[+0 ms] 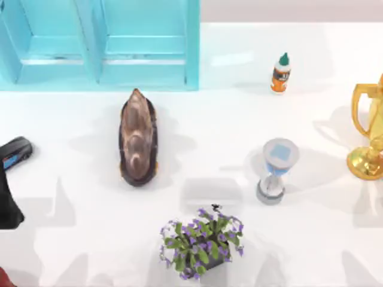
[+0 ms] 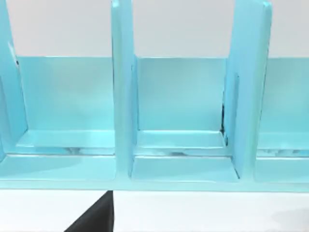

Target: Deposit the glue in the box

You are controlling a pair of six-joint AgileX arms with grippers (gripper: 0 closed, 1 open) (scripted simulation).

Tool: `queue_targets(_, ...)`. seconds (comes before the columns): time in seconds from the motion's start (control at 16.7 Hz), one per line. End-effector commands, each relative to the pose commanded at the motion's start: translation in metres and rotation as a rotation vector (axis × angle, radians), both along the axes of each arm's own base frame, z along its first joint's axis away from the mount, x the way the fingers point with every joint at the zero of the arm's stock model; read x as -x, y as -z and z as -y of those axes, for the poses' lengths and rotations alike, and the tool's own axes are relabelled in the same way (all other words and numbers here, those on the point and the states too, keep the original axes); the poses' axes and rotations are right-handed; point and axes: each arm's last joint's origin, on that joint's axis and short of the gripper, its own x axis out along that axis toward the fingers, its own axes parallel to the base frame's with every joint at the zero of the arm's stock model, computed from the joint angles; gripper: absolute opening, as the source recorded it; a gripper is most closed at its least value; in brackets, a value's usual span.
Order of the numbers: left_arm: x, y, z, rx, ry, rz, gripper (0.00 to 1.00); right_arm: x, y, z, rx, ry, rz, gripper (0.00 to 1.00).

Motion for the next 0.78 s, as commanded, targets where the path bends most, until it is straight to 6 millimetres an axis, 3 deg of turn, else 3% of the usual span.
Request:
queue_targets(0.18,0.000,0.000,0.000,0.000,0.000,0.000,1.00,0.000,-0.001,0.000,-0.002,0.000,-0.001,1.00)
queue_targets(0.36,0.000,0.000,0.000,0.000,0.000,0.000,1.00,-0.003,-0.015,-0.004,-0.017,-0.007,-0.008,1.00)
queue_targets(0.6,0.000,0.000,0.000,0.000,0.000,0.000,1.00,-0.015,-0.057,-0.015,-0.056,-0.035,-0.009,1.00)
queue_targets(0.78,0.000,0.000,0.000,0.000,0.000,0.000,1.00,-0.040,-0.097,-0.032,-0.090,-0.066,-0.013,1.00)
